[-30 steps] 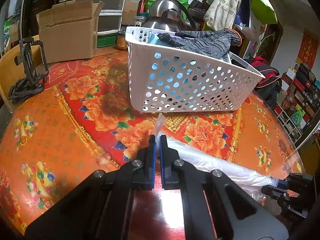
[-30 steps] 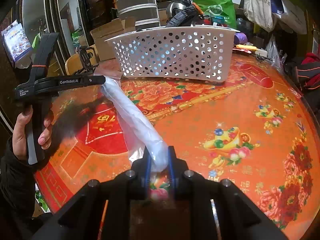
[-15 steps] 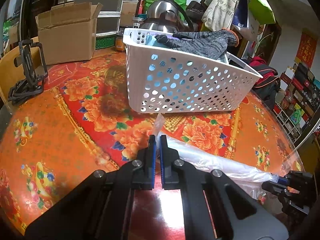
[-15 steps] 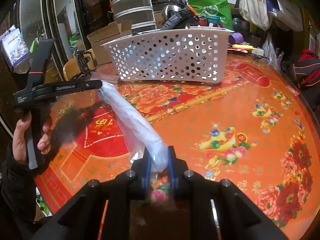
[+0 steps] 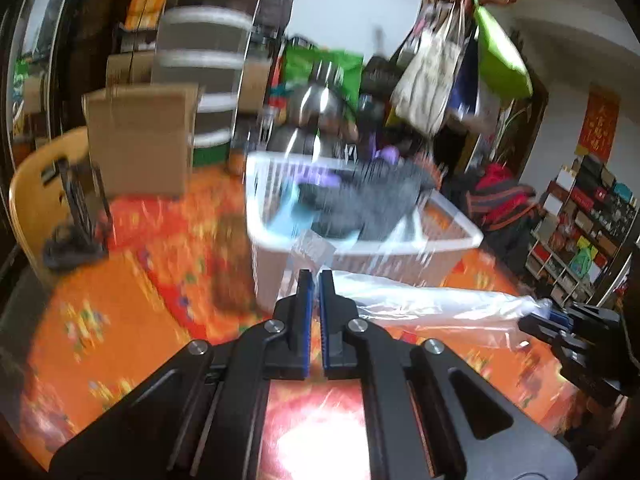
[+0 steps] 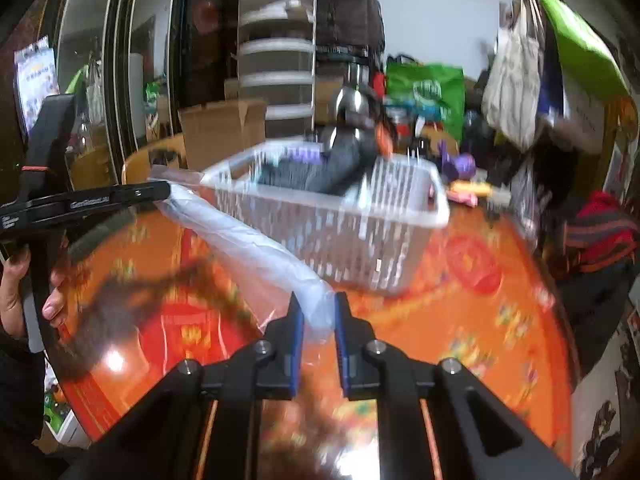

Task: Organize soft objects
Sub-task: 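Lift the clear plastic bag over the basket with both tools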

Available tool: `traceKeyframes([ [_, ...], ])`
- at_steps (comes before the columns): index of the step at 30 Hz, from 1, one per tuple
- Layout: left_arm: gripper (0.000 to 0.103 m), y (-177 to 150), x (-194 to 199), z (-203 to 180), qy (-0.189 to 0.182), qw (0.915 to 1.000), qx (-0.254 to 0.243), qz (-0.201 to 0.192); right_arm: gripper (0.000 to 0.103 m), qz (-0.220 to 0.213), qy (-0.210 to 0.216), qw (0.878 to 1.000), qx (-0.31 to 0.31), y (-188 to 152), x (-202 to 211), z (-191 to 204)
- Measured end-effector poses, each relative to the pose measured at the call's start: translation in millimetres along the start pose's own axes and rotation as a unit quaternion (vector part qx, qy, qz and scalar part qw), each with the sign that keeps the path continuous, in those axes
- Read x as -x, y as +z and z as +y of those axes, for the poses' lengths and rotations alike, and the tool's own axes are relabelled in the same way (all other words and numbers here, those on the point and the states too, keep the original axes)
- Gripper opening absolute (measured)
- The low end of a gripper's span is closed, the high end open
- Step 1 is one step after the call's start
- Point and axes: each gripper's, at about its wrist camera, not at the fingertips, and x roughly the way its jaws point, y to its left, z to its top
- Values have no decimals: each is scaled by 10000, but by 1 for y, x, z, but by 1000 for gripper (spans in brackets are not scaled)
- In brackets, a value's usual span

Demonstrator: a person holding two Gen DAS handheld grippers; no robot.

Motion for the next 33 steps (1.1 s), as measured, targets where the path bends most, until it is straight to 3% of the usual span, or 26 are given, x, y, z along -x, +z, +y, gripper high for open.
traceKeyframes([
  [7,3,66,34,-16,35,9985,-163,-518,12,-492,-119,9986,182,78,10,-22],
  [16,3,143,4,-37,192,9980,-212,-558,12,-535,-675,9948,546,153,-33,-60],
  [23,3,182,-55,-43,403,9987,-173,-261,12,-331,-778,9949,556,169,-77,-80],
  [33,6,165,-124,-30,740,9966,-324,174,12,45,-451,9989,106,149,-127,-93],
])
